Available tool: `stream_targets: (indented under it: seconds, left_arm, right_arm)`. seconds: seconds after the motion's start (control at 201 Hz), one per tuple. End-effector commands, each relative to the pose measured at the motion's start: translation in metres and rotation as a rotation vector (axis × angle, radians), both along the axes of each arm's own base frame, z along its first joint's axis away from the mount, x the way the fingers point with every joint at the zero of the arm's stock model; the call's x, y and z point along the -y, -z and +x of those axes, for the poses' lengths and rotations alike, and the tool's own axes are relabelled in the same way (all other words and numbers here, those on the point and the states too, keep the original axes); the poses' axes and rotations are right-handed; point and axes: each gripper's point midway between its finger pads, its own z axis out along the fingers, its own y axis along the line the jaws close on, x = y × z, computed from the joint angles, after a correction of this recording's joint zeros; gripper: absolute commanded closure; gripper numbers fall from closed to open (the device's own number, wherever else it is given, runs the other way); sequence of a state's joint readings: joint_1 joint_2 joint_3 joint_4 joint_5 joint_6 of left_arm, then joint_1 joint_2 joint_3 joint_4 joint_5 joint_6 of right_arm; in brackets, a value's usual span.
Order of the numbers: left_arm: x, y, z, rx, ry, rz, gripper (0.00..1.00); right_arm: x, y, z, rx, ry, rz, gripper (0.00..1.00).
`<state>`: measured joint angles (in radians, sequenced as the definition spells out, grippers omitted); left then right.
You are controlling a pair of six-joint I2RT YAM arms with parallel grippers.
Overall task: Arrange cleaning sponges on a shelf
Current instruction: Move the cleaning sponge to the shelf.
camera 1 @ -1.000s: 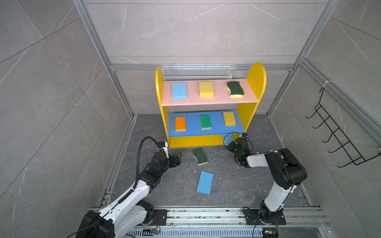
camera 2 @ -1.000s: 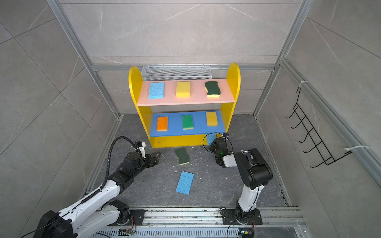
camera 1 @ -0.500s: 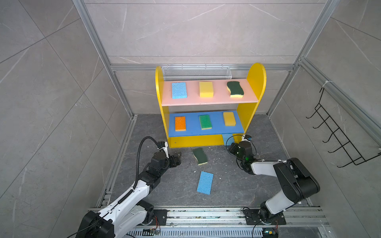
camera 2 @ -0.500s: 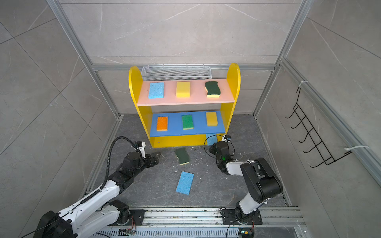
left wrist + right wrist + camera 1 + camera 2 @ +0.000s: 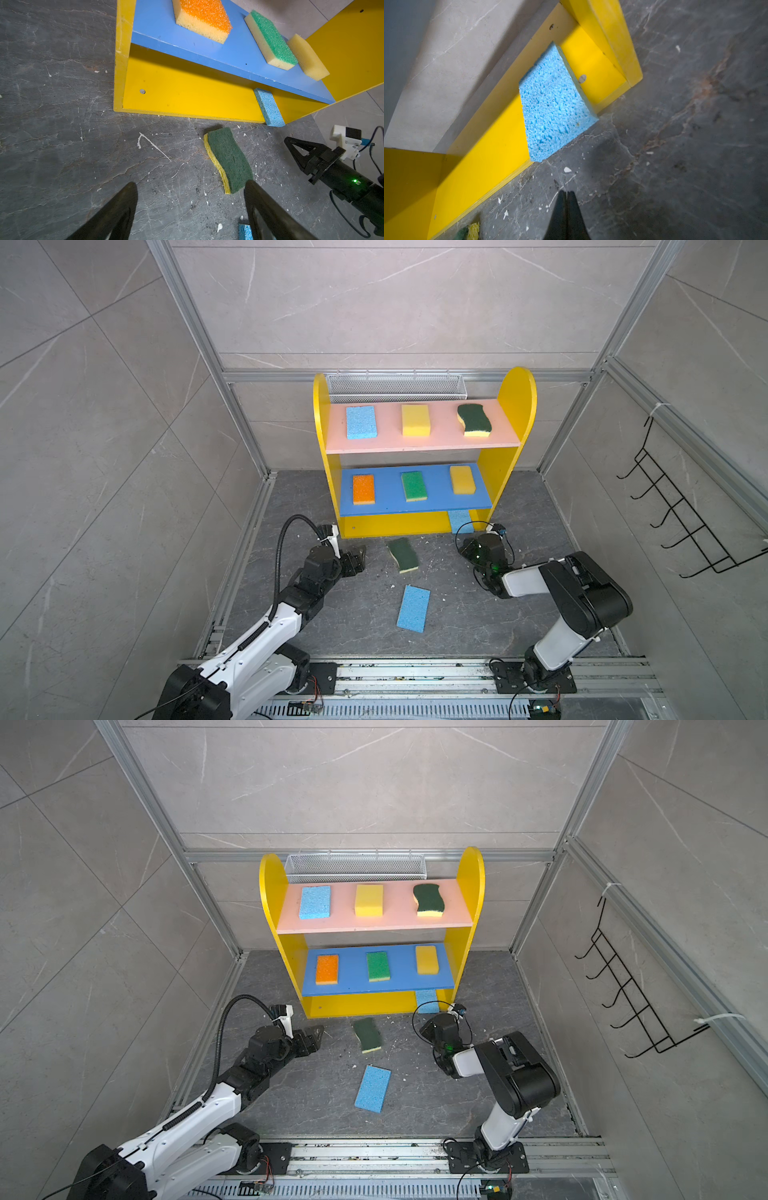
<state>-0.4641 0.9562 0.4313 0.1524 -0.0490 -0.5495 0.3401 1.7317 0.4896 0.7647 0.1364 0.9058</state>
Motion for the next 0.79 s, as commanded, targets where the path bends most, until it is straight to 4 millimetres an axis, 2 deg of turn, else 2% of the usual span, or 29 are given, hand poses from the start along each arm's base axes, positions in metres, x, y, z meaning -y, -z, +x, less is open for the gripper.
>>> stream_targets:
  seconds: [0.0,0.139,0.587,0.787]
  left_arm:
    - [0.001,-0.007,0.005,0.03,-0.007,-0.022,0.17]
    - [0.001,-0.005,0.007,0.027,-0.009,-0.017,0.17]
    - [0.004,-0.001,0.012,0.015,-0.005,-0.013,0.17]
    - [0.005,-0.003,0.012,0.015,-0.001,-0.009,0.17]
  right_arm:
    - [-0.002,0.005,0.003,0.023,0.033,0.083,1.0]
    - [-0.001,0.011,0.006,0.026,0.043,0.1,1.0]
    - [0.01,0.002,0.032,0.09,0.069,0.132,1.0]
    - [0.007,0.0,0.042,0.117,0.065,0.16,1.0]
